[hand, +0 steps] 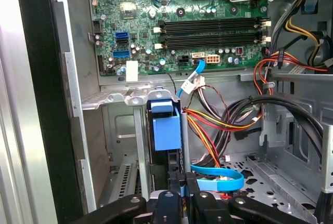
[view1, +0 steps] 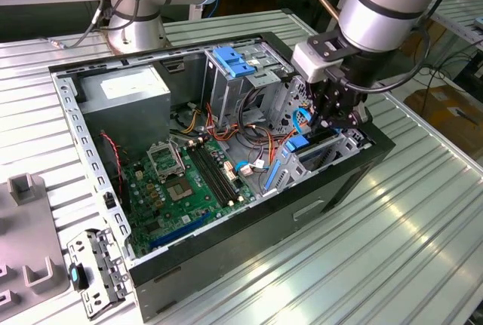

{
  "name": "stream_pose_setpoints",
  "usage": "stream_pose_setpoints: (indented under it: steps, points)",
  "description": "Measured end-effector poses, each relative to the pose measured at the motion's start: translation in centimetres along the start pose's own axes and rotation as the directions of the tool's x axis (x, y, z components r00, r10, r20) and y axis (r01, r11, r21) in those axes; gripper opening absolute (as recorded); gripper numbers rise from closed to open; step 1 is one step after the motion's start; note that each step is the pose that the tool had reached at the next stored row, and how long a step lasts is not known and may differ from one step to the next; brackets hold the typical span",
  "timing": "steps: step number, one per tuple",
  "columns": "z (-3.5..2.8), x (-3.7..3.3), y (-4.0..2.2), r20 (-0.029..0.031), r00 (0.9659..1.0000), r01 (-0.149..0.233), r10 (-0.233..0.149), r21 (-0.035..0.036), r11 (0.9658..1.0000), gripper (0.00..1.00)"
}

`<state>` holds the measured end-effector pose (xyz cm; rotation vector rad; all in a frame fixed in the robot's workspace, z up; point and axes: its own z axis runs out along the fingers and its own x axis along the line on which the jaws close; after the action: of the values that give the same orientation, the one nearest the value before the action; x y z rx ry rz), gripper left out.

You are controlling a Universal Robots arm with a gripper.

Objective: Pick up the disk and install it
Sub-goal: 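Insert the second disk wire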

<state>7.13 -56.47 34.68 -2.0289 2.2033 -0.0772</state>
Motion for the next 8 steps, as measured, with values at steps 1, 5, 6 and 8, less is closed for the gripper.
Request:
stream_pose_setpoints:
  steps: [1,5,6,8]
  points:
    - [0.0,0.06,0.0,-0.0001,1.0,0.0,0.0,0.0,1.0,0.16]
    - [0.08,0.17,0.0,0.0,1.0,0.0,0.0,0.0,1.0,0.16]
    - [0.12,0.18,0.0,-0.0001,1.0,0.0,0.0,0.0,1.0,0.16]
    - [0.2,0.2,0.01,-0.0002,1.0,0.0,0.0,0.0,1.0,0.16]
